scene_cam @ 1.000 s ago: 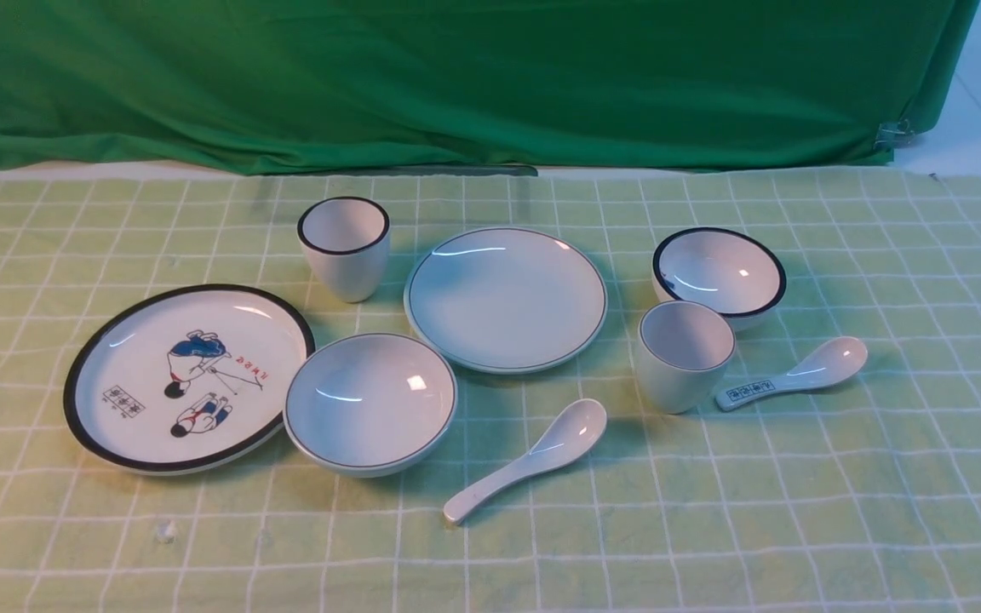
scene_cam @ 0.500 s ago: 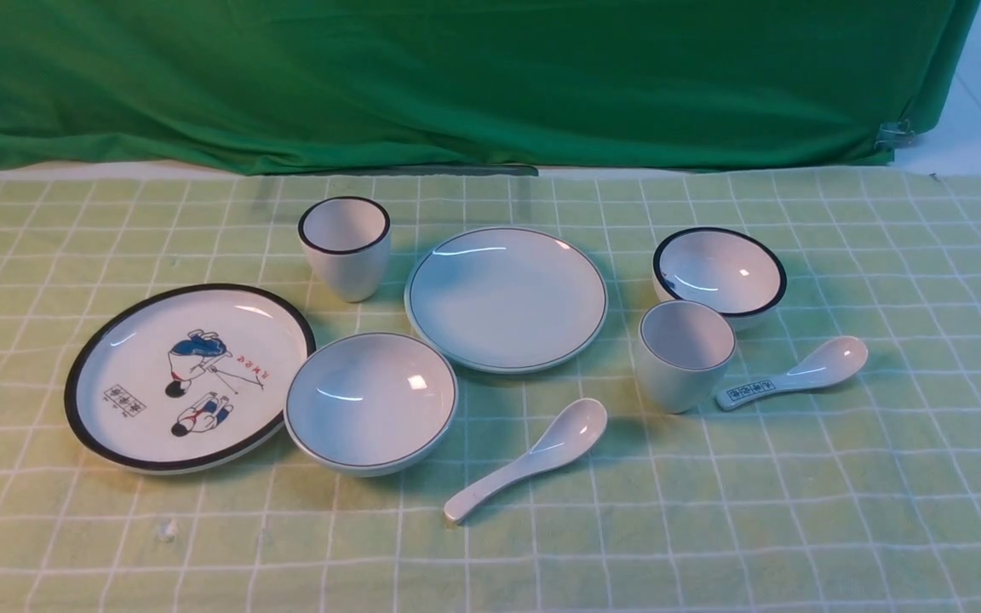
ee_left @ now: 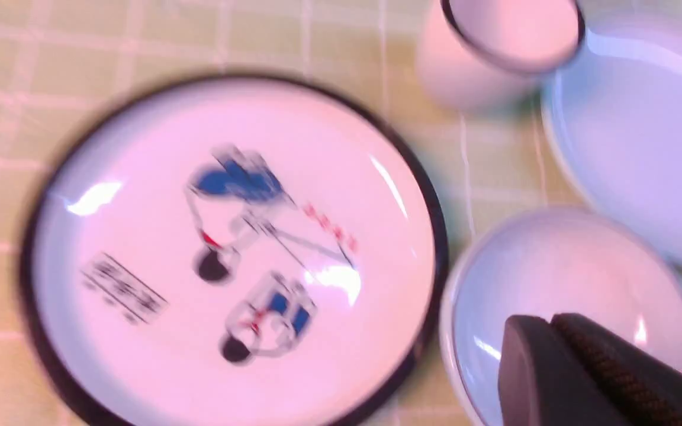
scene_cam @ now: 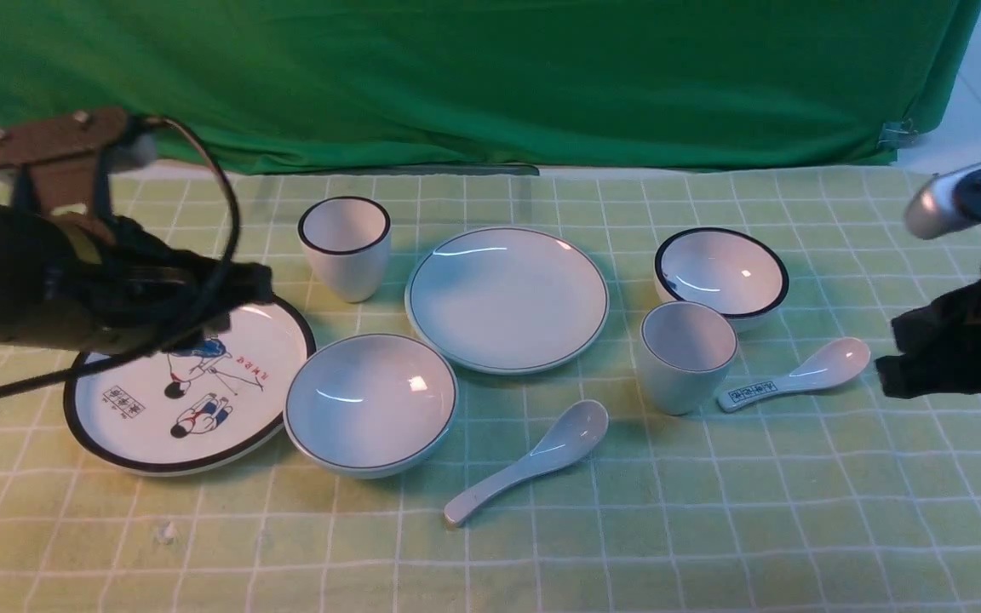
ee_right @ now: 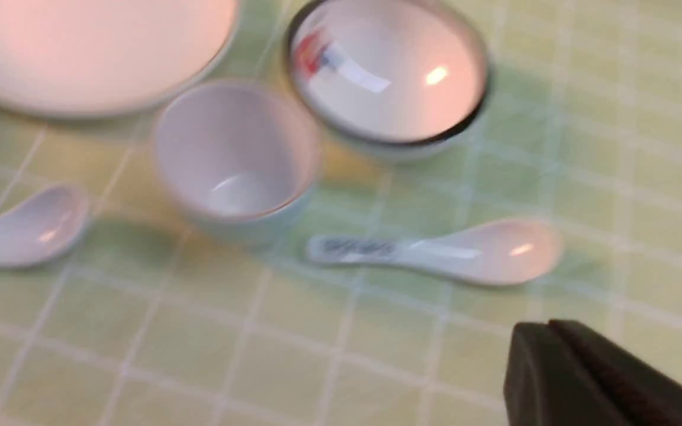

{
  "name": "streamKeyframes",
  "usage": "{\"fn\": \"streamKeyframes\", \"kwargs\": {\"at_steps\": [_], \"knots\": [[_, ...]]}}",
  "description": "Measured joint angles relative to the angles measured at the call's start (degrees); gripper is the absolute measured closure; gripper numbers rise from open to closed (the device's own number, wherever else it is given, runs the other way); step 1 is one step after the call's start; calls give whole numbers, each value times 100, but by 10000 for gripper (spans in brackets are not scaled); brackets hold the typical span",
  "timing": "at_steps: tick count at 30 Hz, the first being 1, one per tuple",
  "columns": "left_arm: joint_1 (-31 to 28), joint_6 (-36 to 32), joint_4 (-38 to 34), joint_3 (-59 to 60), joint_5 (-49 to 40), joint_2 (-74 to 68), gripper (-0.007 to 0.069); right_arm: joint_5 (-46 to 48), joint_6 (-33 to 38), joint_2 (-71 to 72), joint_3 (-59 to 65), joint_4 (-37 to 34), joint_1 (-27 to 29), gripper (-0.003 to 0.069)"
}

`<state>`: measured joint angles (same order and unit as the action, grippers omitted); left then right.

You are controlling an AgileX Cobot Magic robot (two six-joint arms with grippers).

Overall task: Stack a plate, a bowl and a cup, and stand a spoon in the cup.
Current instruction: Use the left arm to grab a blue rice bowl, then use the left arm to put the blue rice bowl into the blue large plate in the middle

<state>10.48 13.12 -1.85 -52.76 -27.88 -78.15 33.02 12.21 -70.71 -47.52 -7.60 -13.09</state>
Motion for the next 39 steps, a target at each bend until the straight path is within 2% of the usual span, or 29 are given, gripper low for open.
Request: {"fn": "streamKeyframes", "kwargs": {"at_steps": [1, 4, 10, 13, 15, 17, 20, 23, 31, 35, 39], "knots": [[70, -117, -148, -128, -111, -342, 577, 351, 18, -245, -205, -148, -133, 631], [89, -161, -245, -306, -169, -806, 500, 617, 67, -511, -369, -243, -288, 628], [89, -329, -402, -488, -95, -1547, 234, 674, 141, -625, -395, -285, -368, 622], [89, -745, -722, -499, -34, -1858, 188, 603, 147, -625, -407, -285, -368, 622], [89, -898, -838, -499, -13, -1968, 199, 560, 148, -625, -418, -285, -368, 620], [89, -1035, -893, -506, 89, -2093, 285, 547, 148, -625, -418, -290, -368, 617], [89, -1062, -941, -506, 254, -2106, 475, 545, 148, -625, -418, -290, -368, 613], [89, -1119, -1003, -528, 358, -2113, 585, 545, 153, -625, -418, -290, -368, 606], [226, -1447, -1536, -1335, -23, -2050, 596, 503, 148, -625, -418, -290, -368, 588], [468, -1483, -1693, -1862, 294, -2079, 596, 433, 148, -625, -418, -361, -368, 583], [675, -1483, -1501, -2197, 845, -2539, 596, 354, 148, -625, -418, -415, -368, 580]]}}
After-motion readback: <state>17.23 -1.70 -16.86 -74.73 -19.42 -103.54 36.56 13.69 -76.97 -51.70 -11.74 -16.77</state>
